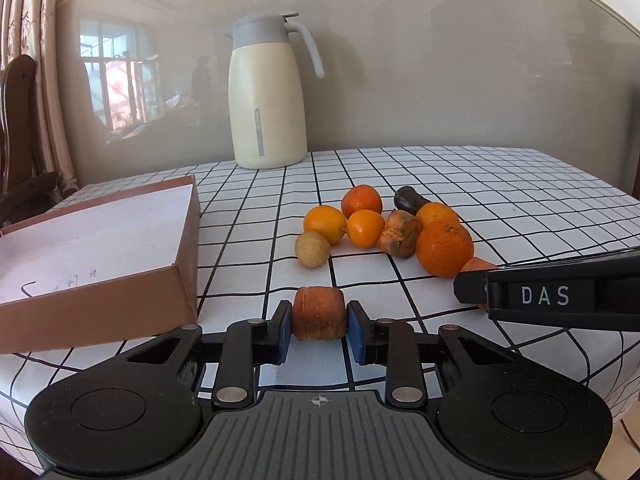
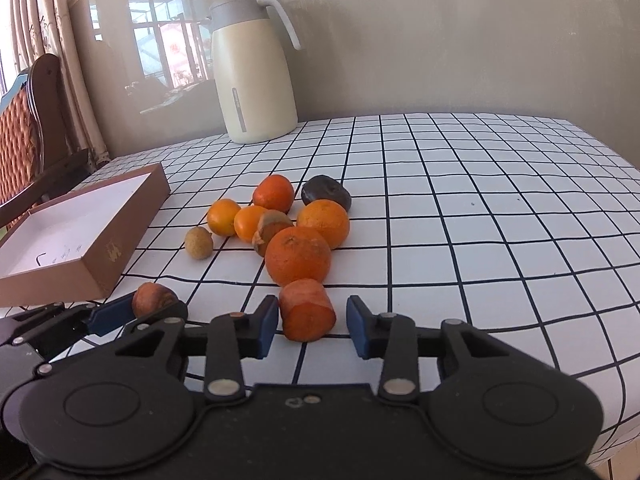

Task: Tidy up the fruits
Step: 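Lift the carrot piece with the left tool while the right tool grasps an orange carrot piece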

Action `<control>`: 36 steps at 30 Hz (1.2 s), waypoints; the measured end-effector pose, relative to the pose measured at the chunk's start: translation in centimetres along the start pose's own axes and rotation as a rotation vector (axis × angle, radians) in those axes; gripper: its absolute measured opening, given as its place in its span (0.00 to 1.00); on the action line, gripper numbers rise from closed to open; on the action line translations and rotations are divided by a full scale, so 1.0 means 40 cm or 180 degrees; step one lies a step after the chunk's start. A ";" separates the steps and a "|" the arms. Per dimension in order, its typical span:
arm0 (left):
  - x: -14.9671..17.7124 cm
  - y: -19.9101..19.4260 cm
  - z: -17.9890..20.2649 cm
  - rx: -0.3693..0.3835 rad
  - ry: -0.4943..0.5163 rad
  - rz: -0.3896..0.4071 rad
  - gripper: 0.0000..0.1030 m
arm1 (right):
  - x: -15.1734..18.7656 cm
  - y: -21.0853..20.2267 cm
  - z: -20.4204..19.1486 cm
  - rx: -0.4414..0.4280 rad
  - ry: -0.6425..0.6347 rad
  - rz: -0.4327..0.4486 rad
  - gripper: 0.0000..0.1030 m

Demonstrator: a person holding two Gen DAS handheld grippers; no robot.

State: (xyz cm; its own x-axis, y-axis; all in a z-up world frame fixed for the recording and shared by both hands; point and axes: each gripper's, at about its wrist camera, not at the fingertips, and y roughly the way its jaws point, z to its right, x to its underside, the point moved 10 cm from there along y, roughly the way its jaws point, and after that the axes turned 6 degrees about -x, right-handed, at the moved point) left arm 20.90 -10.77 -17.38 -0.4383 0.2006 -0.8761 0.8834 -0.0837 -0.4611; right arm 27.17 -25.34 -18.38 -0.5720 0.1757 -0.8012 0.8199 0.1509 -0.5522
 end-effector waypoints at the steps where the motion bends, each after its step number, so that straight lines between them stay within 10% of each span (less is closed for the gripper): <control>1: 0.000 -0.001 0.000 -0.0009 0.0010 0.0004 0.29 | 0.000 0.001 -0.003 0.0002 -0.0016 0.0004 0.25; 36: 0.008 -0.054 -0.088 -0.0135 -0.0234 0.0113 0.28 | 0.015 -0.047 -0.063 -0.0257 -0.0069 0.0111 0.19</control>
State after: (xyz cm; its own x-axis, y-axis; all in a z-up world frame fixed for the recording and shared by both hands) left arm 19.42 -7.08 -16.18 -0.4161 0.1260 -0.9005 0.9042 -0.0479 -0.4245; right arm 25.21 -23.05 -17.23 -0.5418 0.1611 -0.8249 0.8342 0.2231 -0.5043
